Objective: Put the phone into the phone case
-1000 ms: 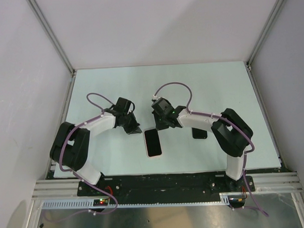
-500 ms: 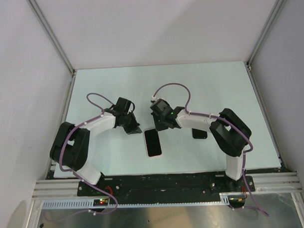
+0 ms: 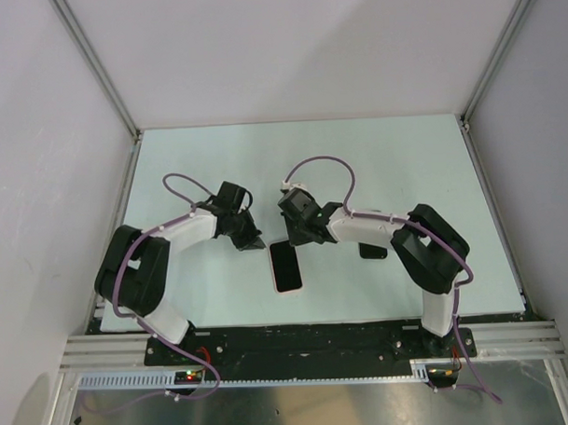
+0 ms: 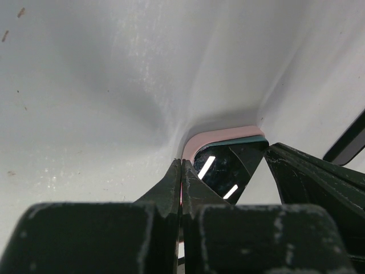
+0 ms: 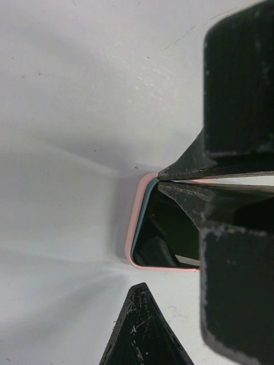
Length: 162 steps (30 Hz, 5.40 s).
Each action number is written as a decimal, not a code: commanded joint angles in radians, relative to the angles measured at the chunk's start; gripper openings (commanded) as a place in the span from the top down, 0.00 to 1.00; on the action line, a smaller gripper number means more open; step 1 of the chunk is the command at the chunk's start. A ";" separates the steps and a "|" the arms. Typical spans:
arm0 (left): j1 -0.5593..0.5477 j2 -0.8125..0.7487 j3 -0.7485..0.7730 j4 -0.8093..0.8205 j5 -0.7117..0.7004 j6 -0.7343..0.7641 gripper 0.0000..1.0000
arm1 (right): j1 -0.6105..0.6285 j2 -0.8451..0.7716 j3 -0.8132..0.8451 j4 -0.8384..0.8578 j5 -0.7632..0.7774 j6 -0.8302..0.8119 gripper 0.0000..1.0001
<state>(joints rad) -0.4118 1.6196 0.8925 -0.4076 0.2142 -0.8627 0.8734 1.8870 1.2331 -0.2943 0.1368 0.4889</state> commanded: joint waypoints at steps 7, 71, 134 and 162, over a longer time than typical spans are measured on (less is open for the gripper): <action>0.004 0.014 0.042 -0.001 0.007 0.018 1.00 | 0.051 0.042 -0.082 0.031 -0.060 0.063 0.94; 0.004 -0.009 0.040 -0.024 0.038 0.029 1.00 | 0.063 0.084 0.029 -0.124 0.040 0.037 0.80; -0.002 -0.015 0.028 -0.023 0.055 0.042 1.00 | -0.042 0.086 -0.044 -0.018 -0.012 0.073 0.77; -0.004 0.001 0.051 -0.025 0.055 0.037 1.00 | 0.018 0.072 -0.060 0.006 0.014 0.049 0.60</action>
<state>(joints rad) -0.4129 1.6352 0.9218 -0.4324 0.2657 -0.8444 0.9165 1.9110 1.2354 -0.3157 0.2253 0.5735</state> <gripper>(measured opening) 0.004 0.300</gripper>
